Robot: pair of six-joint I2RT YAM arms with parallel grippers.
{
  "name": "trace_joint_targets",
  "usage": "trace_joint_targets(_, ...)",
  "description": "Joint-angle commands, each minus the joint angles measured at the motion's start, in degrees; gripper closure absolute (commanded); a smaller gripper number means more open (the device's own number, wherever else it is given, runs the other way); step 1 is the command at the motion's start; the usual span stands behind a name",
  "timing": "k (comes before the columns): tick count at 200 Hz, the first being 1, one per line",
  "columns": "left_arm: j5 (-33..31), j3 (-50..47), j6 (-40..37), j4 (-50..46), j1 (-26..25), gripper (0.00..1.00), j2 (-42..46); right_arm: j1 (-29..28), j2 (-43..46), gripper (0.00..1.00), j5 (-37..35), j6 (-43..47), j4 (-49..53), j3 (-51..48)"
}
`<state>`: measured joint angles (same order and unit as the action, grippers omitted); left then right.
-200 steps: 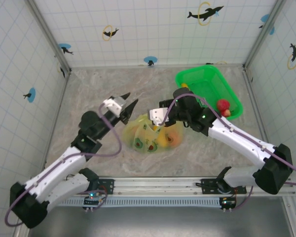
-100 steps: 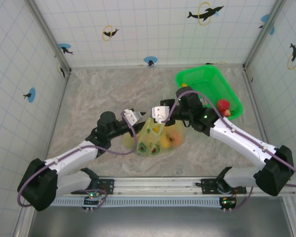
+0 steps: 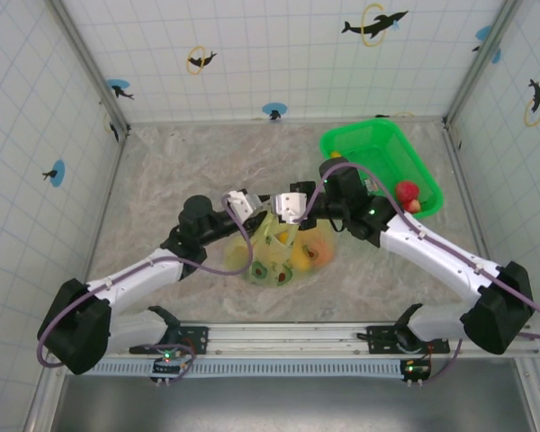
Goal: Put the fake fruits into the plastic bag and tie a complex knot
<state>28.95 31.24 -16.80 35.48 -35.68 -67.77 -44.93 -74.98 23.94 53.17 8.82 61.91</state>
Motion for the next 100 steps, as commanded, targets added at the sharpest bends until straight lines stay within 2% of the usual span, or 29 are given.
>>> trace_joint_targets(1,2.8,2.13,-1.24,2.33,0.09,0.76,-0.6,0.05,-1.13,1.0,1.2,-0.7,-1.19,0.78)
trace_joint_targets(51,4.62,1.68,-2.71,0.37,0.06,1.0,-0.64,0.06,-1.27,1.0,1.03,-1.65,-1.79,0.63)
trace_joint_targets(66,4.62,1.22,-2.25,0.53,0.09,1.0,-0.79,0.02,-1.07,0.98,0.7,-2.0,-2.11,0.56)
trace_joint_targets(76,4.54,0.96,-1.07,1.15,0.09,1.0,-1.0,-0.09,-0.83,0.93,0.28,-2.3,-2.06,0.5)
trace_joint_targets(93,3.91,-0.27,1.38,3.34,0.08,1.0,-1.23,-0.64,0.11,0.75,-1.48,-2.99,-2.52,-0.35)
trace_joint_targets(100,3.39,-0.92,2.13,4.37,0.06,1.0,-1.14,-0.82,0.87,0.7,-4.39,-3.48,-3.16,-1.36)
